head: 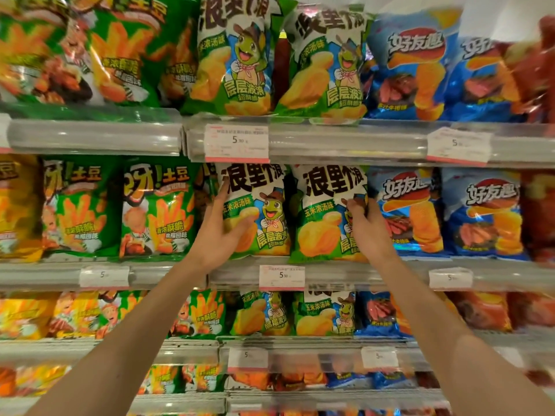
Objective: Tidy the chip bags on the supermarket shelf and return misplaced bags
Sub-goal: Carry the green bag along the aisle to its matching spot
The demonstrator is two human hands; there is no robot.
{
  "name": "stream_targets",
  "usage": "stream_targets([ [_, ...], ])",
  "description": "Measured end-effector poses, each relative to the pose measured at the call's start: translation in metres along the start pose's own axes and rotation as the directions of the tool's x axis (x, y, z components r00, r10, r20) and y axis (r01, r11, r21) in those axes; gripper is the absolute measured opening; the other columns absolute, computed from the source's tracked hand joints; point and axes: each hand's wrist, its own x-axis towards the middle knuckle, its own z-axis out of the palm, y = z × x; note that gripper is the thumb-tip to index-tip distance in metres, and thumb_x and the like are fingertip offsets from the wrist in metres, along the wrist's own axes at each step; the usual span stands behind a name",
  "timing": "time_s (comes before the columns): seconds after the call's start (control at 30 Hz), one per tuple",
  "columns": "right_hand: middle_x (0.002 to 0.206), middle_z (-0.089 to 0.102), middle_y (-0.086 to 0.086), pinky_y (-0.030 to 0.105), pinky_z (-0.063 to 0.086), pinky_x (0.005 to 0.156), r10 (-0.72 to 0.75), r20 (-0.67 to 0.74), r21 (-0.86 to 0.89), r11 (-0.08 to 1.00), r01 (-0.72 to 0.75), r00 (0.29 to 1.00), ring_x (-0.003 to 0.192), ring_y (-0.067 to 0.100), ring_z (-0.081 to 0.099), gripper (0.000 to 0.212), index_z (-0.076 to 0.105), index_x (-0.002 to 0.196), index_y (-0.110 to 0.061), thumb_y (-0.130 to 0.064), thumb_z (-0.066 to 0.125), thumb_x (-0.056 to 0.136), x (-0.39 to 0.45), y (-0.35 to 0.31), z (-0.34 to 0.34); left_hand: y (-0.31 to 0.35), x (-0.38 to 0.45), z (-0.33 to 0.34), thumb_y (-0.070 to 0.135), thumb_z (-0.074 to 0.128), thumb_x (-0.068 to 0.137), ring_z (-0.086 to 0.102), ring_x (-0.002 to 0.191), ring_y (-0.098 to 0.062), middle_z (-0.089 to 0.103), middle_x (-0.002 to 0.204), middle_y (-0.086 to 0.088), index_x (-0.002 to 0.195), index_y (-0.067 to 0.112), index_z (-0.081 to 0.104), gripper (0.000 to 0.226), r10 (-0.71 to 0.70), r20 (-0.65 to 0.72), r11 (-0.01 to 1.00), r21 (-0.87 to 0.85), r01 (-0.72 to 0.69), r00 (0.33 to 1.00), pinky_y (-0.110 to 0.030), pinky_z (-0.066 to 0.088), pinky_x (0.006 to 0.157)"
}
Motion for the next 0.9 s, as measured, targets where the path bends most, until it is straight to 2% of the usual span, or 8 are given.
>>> stream_targets([
  [0.1,0.128,0.061,0.005,0.031,0.035,0.091,-0.042,-0.042,-0.010,0.999,0.042,0.998,0.115,0.026,0.056,0.041,0.043,0.144,-0.018,-0.037,0.042,0.107,-0.002,0.003,0.004,0.000,0.002,-0.005,0.066,0.064,0.083,0.026,0.149,-0.015,0.025,0.162,0.013,0.152,0.056,0.005,0.092,-0.017,0.036,1.000,-0.023,0.017,0.999,-0.050,0.028,0.121],
  [0.2,0.132,0.058,0.004,0.034,0.043,0.094,-0.116,-0.095,-0.082,0.991,0.108,0.989,0.124,0.030,0.057,0.047,0.040,0.146,-0.019,-0.042,0.042,0.106,0.001,0.008,0.009,0.005,-0.003,0.000,0.056,0.057,0.093,0.025,0.149,-0.023,0.024,0.162,-0.003,0.156,0.047,0.000,0.086,-0.013,0.020,0.990,0.141,0.010,1.000,-0.047,0.026,0.121],
  [0.27,0.146,0.048,0.011,0.046,0.048,0.100,-0.193,-0.141,-0.209,0.965,0.161,0.971,0.129,0.034,0.053,0.062,0.031,0.154,-0.018,-0.051,0.043,0.102,-0.002,0.009,0.010,0.008,-0.010,0.004,0.054,0.054,0.096,0.022,0.149,-0.028,0.021,0.162,-0.008,0.159,0.039,0.006,0.080,0.043,-0.074,0.966,0.256,-0.022,0.996,-0.046,0.024,0.121],
  [0.37,0.156,0.034,0.021,0.057,0.043,0.108,-0.468,-0.175,-0.537,0.783,0.314,0.866,0.140,0.039,0.041,0.066,0.029,0.155,-0.010,-0.048,0.043,0.103,-0.011,0.011,0.012,0.009,-0.016,0.008,0.049,0.049,0.100,0.020,0.149,-0.033,0.021,0.161,-0.016,0.156,0.024,0.030,0.064,0.289,-0.223,0.870,0.468,-0.159,0.931,-0.046,0.023,0.119],
  [0.43,0.161,0.029,0.022,0.058,0.031,0.117,-0.592,-0.067,-0.688,0.611,0.393,0.803,0.149,0.040,0.029,0.065,0.033,0.154,-0.009,-0.048,0.041,0.102,-0.014,0.004,0.020,0.013,-0.007,0.012,0.043,0.048,0.100,0.025,0.147,-0.034,0.029,0.159,-0.017,0.150,0.018,0.041,0.056,0.446,-0.209,0.759,0.603,-0.244,0.870,-0.048,0.026,0.117],
  [0.53,0.167,0.019,0.020,0.060,0.010,0.125,-0.529,0.120,-0.801,0.448,0.396,0.840,0.156,0.037,0.012,0.072,0.026,0.160,-0.016,-0.059,0.029,0.103,-0.013,-0.001,0.039,0.022,0.013,0.025,0.047,0.041,0.103,0.019,0.152,-0.033,0.026,0.163,-0.014,0.153,0.022,0.037,0.056,0.480,-0.045,0.607,0.738,-0.294,0.876,-0.050,0.018,0.121],
  [0.67,0.170,0.009,0.018,0.065,0.004,0.122,-0.474,0.170,-0.857,0.362,0.367,0.864,0.157,0.036,0.002,0.075,0.015,0.163,-0.020,-0.064,0.018,0.102,-0.009,0.001,0.047,0.010,0.024,0.037,0.056,0.023,0.104,0.010,0.155,-0.035,0.012,0.167,-0.015,0.160,0.027,0.020,0.063,0.437,0.098,0.432,0.849,-0.304,0.894,-0.056,0.011,0.123],
  [0.9,0.170,0.006,0.019,0.066,0.004,0.122,-0.448,0.161,-0.873,0.351,0.338,0.880,0.157,0.037,0.002,0.076,0.012,0.163,-0.019,-0.062,0.017,0.102,-0.002,0.002,0.053,0.005,0.029,0.041,0.056,0.020,0.104,0.004,0.155,-0.035,0.006,0.168,-0.017,0.161,0.027,0.014,0.064,0.420,0.103,0.409,0.866,-0.289,0.902,-0.058,0.011,0.122],
])
